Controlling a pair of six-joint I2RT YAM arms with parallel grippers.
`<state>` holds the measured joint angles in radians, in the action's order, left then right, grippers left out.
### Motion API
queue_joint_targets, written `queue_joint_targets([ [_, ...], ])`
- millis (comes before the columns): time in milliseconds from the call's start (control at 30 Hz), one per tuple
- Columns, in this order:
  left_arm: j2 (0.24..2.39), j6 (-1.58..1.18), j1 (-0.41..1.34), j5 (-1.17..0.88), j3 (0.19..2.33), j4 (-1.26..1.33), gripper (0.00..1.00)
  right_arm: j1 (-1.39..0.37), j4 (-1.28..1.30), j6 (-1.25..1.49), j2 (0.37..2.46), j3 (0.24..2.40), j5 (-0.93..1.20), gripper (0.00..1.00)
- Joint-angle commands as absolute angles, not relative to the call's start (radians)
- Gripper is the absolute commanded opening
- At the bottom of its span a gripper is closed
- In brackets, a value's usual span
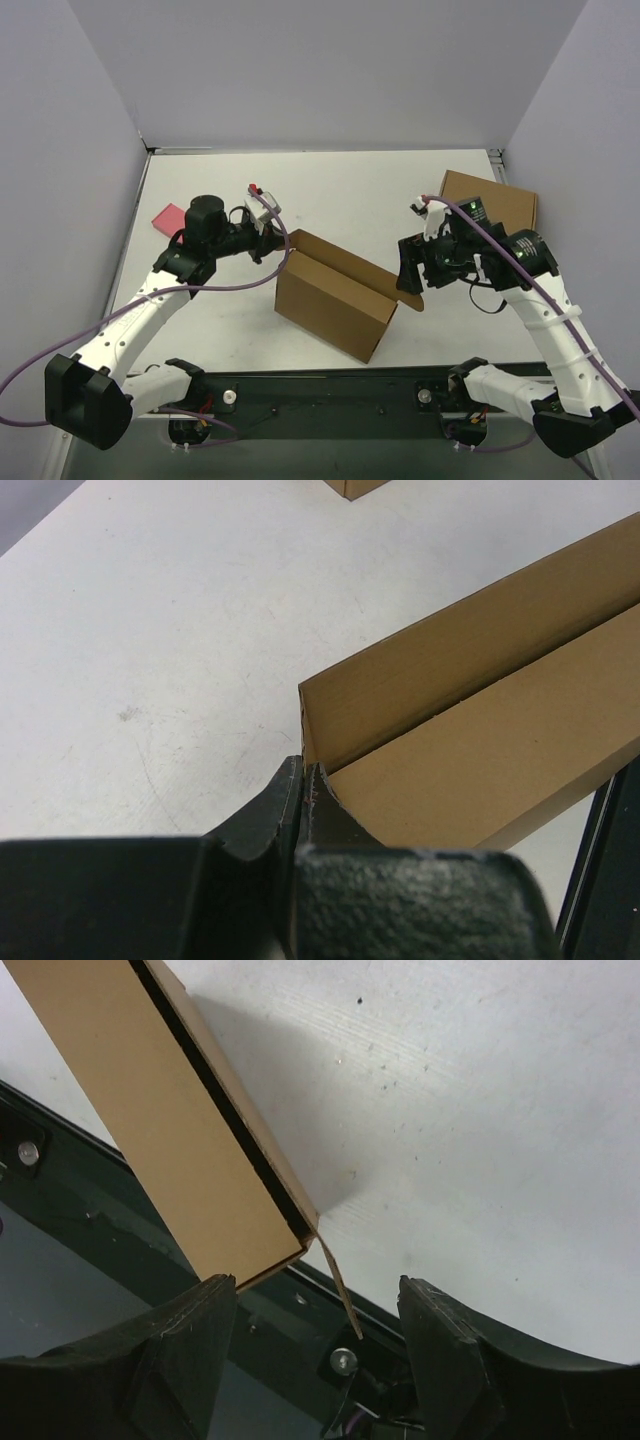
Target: Fold the paper box
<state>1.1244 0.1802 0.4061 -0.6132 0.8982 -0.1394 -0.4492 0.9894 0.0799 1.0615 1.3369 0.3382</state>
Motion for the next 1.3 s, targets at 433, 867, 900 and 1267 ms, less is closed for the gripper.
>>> queue_joint_targets([
  [433, 1.085, 0.206, 0.410, -0.588, 0.897, -0.094, 0.00, -0.638, 1.127, 0.193, 1.106, 1.270, 0.140, 0.33],
  [867, 1.085, 0.204, 0.410, -0.584, 0.894, -0.092, 0.00, -0.640, 1.111, 0.202, 1.095, 1.252, 0.109, 0.38],
  [900, 1.083, 0.201, 0.410, -0.581, 0.897, -0.092, 0.00, -0.641, 1.109, 0.204, 1.097, 1.250, 0.121, 0.36],
  [1267, 1.068, 0.108, 0.426, -0.534, 0.882, -0.022, 0.00, -0.640, 1.049, 0.236, 1.138, 1.294, 0.102, 0.00],
])
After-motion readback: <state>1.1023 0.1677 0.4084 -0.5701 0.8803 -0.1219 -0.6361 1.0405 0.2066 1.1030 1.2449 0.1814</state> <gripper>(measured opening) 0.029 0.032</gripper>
